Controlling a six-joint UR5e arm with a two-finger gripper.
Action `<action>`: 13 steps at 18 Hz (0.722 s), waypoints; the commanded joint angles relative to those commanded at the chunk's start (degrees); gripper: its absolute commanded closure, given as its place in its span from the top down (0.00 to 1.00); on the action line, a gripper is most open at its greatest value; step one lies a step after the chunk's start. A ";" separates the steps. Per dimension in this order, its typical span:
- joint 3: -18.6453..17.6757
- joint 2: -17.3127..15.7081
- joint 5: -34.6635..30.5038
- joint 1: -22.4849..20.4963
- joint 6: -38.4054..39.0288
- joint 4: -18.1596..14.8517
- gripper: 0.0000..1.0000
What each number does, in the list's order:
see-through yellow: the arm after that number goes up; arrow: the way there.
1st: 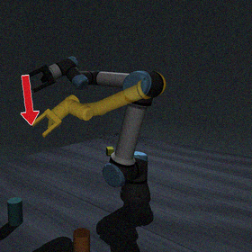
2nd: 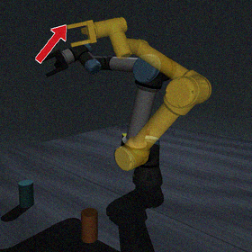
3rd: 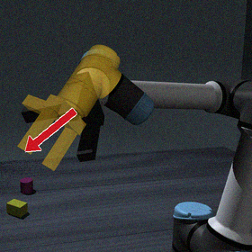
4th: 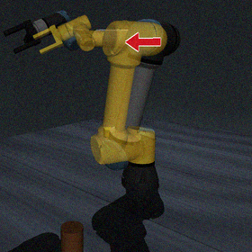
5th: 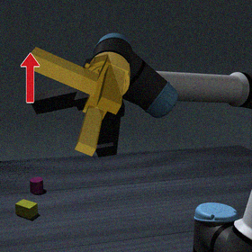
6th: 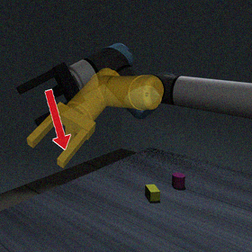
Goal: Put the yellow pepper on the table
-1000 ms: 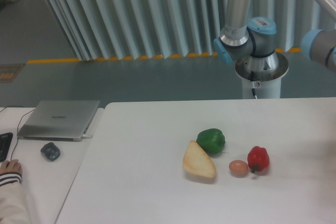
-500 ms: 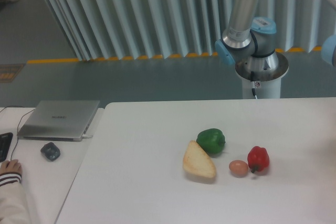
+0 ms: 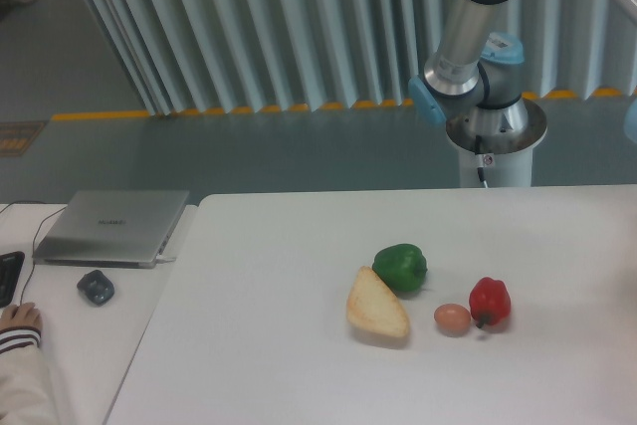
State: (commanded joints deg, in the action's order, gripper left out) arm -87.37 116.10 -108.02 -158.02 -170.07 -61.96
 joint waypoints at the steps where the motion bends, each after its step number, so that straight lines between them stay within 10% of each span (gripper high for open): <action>1: 0.26 0.09 -0.09 0.00 -0.18 0.00 1.00; 13: 0.88 0.18 0.18 -2.12 -7.90 -0.70 1.00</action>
State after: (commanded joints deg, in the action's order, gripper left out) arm -86.48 116.28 -107.84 -160.14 -177.97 -62.66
